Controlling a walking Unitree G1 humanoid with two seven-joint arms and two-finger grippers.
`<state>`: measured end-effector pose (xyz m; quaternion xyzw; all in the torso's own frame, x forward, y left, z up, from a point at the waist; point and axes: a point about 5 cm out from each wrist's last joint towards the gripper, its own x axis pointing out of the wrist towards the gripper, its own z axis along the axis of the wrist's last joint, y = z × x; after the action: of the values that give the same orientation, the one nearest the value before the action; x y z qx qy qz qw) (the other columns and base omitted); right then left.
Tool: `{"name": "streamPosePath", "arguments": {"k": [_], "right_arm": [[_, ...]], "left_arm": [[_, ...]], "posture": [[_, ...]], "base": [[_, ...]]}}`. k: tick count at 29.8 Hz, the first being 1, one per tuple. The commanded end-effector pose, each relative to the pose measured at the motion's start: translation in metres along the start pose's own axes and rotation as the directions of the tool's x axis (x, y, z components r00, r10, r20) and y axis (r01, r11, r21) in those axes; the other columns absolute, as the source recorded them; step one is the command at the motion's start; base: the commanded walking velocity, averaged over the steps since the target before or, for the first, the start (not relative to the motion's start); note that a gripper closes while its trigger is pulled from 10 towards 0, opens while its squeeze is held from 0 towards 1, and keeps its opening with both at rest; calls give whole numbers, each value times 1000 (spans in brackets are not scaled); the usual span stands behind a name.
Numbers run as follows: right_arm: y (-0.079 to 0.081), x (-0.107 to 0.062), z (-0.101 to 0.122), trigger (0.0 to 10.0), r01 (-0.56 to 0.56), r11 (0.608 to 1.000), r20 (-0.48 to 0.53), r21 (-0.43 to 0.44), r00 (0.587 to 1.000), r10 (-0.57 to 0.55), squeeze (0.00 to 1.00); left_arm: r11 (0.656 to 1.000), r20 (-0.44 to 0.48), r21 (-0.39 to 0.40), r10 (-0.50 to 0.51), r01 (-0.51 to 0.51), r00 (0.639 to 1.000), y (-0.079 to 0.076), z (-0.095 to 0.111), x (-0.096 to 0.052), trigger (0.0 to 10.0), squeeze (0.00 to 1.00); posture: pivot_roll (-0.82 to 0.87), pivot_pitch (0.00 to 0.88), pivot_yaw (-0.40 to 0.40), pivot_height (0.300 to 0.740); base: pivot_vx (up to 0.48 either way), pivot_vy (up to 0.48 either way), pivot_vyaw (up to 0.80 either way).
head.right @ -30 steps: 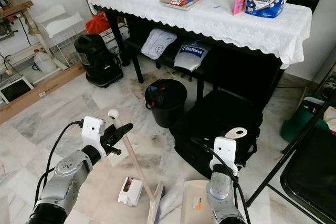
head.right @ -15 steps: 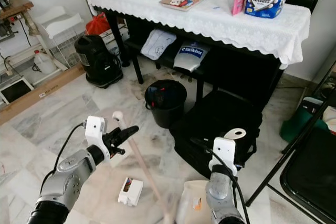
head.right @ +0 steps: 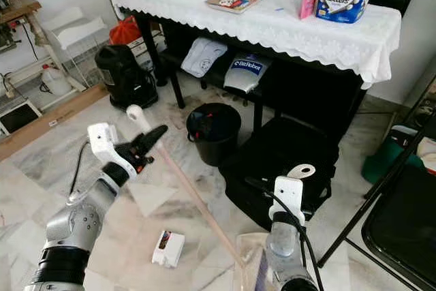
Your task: Sweep floor
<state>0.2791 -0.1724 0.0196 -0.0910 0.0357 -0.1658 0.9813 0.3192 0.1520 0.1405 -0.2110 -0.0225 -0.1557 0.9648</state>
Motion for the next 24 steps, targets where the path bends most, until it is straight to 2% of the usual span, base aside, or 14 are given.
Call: {"name": "streamPosePath", "arguments": {"k": [1, 3, 5, 7, 13, 18, 19, 24], "right_arm": [[6, -6, -5, 10000, -29, 999, -40, 43, 999, 31, 0], [6, -2, 2, 10000, -40, 997, -1, 66, 999, 40, 0], [6, 0, 5, 10000, -45, 996, 14, 77, 999, 44, 0], [6, 4, 14, 10000, -54, 993, 48, 105, 998, 49, 0], [7, 10, 29, 10000, -68, 987, 108, 148, 993, 52, 0], [8, 17, 52, 10000, -111, 978, 200, 178, 977, 75, 0], [7, 20, 62, 10000, -116, 975, 237, 191, 969, 69, 0], [2, 23, 72, 10000, -99, 973, 266, 207, 963, 41, 0]], "left_arm": [[984, 139, 160, 56, -79, 989, 4, 28, -1, 10000, 0], [958, 177, 262, 74, -119, 981, 4, 32, -1, 10000, 0], [950, 186, 285, 77, -128, 980, 5, 32, -2, 10000, 0], [931, 180, 340, 76, -135, 981, 6, 27, -4, 10000, 0], [907, 184, 390, 89, -156, 979, 7, 17, -7, 10000, 0], [886, 178, 428, 109, -177, 978, 10, 4, -8, 10000, 0], [879, 172, 434, 136, -199, 976, 14, -2, -12, 10000, 0], [859, 165, 462, 160, -220, 973, 20, -9, -20, 10000, 0]], "posture": [[135, 33, 111, 740], [127, 24, 106, 740], [124, 23, 104, 740], [118, 15, 100, 740], [97, 0, 86, 740], [83, 0, 76, 740], [75, 0, 70, 740], [74, 0, 63, 740]], "base": [[0, 0, 0], [0, 0, 0], [0, 0, 0], [0, 0, 0], [0, 0, 0], [0, 0, 0], [0, 0, 0], [0, 0, 0]]}}
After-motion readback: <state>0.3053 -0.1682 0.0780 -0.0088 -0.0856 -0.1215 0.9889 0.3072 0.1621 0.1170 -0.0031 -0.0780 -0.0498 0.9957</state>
